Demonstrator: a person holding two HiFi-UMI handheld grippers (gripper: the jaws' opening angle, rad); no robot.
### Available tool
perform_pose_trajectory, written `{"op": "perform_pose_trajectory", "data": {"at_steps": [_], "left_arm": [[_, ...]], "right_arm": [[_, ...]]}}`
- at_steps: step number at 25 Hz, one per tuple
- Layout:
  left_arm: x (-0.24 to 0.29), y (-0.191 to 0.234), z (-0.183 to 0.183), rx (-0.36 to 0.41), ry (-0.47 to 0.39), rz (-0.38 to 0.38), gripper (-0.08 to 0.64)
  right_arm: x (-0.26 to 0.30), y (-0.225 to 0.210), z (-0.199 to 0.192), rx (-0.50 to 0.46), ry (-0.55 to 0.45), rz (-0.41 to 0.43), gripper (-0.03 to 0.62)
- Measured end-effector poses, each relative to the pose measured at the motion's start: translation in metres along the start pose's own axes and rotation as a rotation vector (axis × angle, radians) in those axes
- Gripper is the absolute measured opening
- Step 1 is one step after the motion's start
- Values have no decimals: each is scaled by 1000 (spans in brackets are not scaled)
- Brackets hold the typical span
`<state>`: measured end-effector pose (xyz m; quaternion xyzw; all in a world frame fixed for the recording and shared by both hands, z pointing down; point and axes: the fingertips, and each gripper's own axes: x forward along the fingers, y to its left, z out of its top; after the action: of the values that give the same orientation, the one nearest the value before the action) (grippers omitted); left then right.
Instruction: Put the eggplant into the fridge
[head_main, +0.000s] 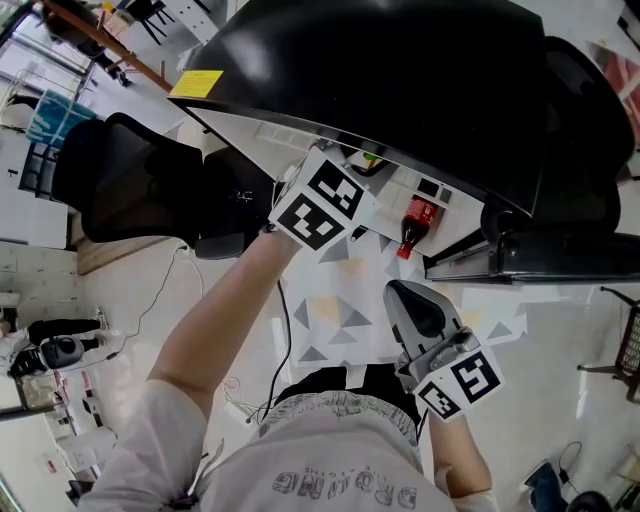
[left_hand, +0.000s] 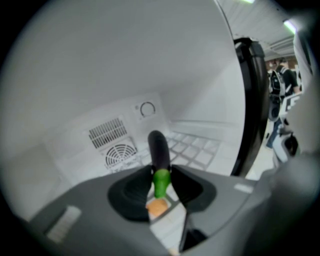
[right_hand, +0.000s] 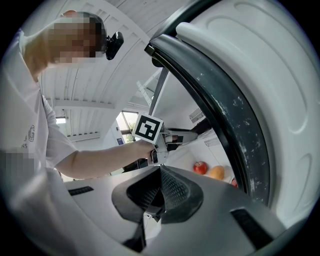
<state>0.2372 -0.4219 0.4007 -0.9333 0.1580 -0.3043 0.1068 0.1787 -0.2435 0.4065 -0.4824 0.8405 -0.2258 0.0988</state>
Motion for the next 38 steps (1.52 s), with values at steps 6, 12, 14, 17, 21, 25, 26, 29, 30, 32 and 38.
{"op": "perform_pose_trajectory", "data": {"at_steps": [6, 12, 14, 17, 21, 25, 26, 29, 30, 32, 38], "left_arm": [[-1, 0, 0, -2, 0, -8, 144], [-4, 1, 1, -5, -14, -9, 149], [-6, 1, 2, -7, -22, -6, 149], [-10, 3, 3, -10, -30, -4, 149], [-14, 5, 4, -13, -39, 0, 149], [-24, 9, 6, -13, -54, 14, 149], [-27, 10, 7, -13, -58, 16, 149], [-37, 11, 7, -12, -71, 25, 147], [-41, 11, 6, -12, -78, 30, 146], [-50, 11, 6, -15, -96, 40, 139], [-91, 4, 4, -40, -175, 65, 73]], "right_arm": [[1, 1, 1, -4, 1, -3, 3], [3, 2, 3, -8, -1, -5, 3], [4, 3, 3, -11, 0, -4, 3], [6, 6, 3, -14, 0, -4, 3], [7, 9, 3, -18, 2, -5, 3], [9, 14, 4, -24, 5, -5, 3], [10, 15, 5, -27, 5, -5, 3], [13, 20, 6, -37, 5, -5, 3], [14, 22, 7, -41, 5, -5, 3], [16, 27, 7, -50, 6, -4, 3], [25, 42, 9, -80, 10, -8, 3]]}}
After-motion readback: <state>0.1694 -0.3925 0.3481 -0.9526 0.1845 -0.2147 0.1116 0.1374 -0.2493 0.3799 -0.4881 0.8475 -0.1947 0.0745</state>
